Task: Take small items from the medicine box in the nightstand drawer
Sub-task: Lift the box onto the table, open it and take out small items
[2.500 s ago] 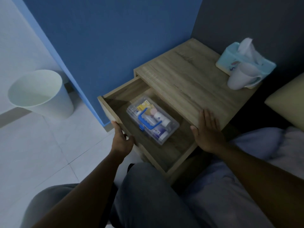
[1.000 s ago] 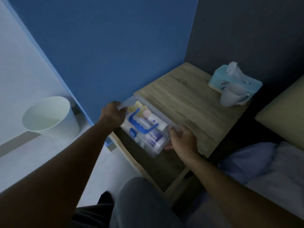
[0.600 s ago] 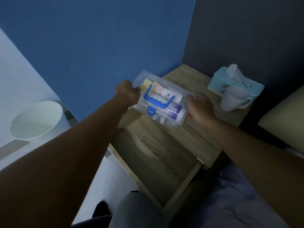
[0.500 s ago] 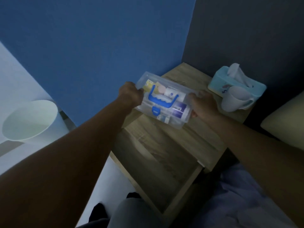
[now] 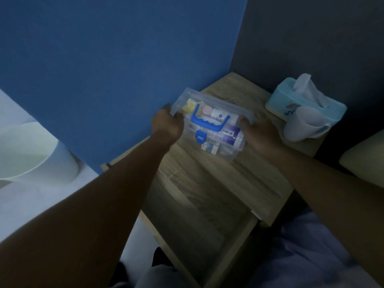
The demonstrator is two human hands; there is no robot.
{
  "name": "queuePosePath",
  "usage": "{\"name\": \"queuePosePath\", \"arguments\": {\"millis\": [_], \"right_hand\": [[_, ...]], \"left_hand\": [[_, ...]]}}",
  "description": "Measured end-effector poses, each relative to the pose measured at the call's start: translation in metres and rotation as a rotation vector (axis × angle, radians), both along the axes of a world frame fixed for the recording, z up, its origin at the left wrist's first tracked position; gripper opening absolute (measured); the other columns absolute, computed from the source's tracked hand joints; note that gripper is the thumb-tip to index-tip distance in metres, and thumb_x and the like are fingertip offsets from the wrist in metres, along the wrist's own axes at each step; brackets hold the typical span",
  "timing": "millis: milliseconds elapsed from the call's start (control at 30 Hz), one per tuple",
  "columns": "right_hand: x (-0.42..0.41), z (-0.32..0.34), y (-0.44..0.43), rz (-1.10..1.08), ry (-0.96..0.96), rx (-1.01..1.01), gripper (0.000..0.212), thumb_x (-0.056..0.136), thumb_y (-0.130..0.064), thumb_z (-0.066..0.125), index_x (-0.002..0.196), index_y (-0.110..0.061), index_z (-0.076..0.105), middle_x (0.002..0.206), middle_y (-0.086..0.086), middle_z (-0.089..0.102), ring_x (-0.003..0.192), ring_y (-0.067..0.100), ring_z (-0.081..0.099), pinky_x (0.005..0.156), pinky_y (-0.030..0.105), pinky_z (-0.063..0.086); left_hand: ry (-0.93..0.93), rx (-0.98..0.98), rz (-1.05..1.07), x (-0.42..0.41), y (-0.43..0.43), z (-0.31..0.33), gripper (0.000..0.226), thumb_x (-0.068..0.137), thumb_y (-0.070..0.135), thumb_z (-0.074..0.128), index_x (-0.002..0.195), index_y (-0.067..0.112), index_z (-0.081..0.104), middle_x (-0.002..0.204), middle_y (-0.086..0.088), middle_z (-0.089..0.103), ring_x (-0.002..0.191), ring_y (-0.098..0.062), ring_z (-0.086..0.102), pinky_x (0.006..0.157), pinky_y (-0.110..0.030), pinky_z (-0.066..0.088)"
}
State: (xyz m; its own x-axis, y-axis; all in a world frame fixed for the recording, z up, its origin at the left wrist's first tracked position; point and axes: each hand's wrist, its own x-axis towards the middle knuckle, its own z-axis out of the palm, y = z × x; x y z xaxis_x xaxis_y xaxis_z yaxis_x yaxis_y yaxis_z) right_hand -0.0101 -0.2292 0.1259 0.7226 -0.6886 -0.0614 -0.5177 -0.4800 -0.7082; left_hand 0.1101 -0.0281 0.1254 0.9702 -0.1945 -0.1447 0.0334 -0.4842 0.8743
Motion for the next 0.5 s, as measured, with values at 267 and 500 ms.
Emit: {"name": "queuePosePath", "arguments": {"millis": [267, 500], "right_hand": [[-0.017, 0.013, -0.007, 0.442, 0.158, -0.197, 0.127, 0.054, -0.085, 0.064, 0.156, -0.023, 0.020, 0.163, 0.002, 0.027, 0.148, 0.022, 0.030, 0.117, 0.044, 0.032], [-0.017, 0.026, -0.016, 0.569, 0.291, -0.371, 0.135, 0.054, -0.069, 0.083, 0.158, -0.017, 0.015, 0.166, 0.001, 0.016, 0.150, 0.020, 0.022, 0.120, 0.042, 0.029]], "left_hand": [[0.434, -0.450, 0.167, -0.064, -0.014, -0.027, 0.054, 0.084, 0.039, 0.072, 0.125, 0.023, 0.040, 0.100, -0.003, 0.064, 0.093, -0.020, 0.071, 0.079, -0.037, 0.061], [0.395, -0.399, 0.154, -0.065, -0.019, -0.030, 0.043, 0.080, 0.040, 0.075, 0.111, 0.019, 0.055, 0.104, -0.006, 0.066, 0.090, -0.018, 0.070, 0.065, -0.029, 0.059]]}}
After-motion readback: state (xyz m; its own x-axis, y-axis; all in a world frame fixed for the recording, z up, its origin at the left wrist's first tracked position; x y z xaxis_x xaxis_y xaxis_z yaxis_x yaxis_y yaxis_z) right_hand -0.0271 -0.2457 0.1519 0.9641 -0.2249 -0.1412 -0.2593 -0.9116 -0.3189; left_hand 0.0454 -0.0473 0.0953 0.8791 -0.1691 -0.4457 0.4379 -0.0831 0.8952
